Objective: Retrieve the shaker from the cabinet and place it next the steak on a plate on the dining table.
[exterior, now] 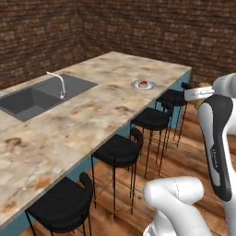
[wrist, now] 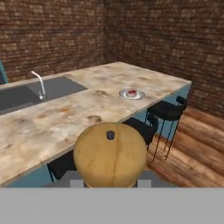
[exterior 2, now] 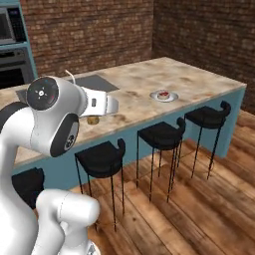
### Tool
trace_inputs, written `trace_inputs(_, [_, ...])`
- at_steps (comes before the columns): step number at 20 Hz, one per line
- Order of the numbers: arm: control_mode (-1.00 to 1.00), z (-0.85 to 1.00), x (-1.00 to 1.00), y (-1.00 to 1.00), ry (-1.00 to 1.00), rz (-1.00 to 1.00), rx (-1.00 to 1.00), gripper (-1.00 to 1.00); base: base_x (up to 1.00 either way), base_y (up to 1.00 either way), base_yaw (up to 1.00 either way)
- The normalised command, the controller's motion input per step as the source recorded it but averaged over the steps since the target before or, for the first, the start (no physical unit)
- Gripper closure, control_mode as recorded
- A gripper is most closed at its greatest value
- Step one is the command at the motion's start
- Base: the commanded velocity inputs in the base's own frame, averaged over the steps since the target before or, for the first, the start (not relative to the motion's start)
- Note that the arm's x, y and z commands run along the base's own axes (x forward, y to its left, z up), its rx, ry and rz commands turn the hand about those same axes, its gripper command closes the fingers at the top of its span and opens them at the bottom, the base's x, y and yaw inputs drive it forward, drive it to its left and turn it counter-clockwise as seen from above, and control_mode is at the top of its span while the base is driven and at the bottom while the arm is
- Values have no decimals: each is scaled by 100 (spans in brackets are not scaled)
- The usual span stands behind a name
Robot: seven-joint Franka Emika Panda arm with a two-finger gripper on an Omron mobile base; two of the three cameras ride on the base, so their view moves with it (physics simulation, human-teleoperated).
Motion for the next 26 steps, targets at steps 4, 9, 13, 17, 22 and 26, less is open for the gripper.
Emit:
trace_inputs(4, [100, 0, 0, 0, 0, 0, 0, 100, 48, -100, 42])
trace_inputs(9, [100, 0, 0, 0, 0, 0, 0, 100, 40, -100, 42])
trace_inputs(13, [100, 0, 0, 0, 0, 0, 0, 100, 32, -96, 42])
trace_inputs(17, [100, 0, 0, 0, 0, 0, 0, 100, 23, -93, 41])
trace_inputs(22, [100, 0, 0, 0, 0, 0, 0, 100, 21, -83, 40])
trace_inputs(26, [100, 0, 0, 0, 0, 0, 0, 100, 28, -74, 38])
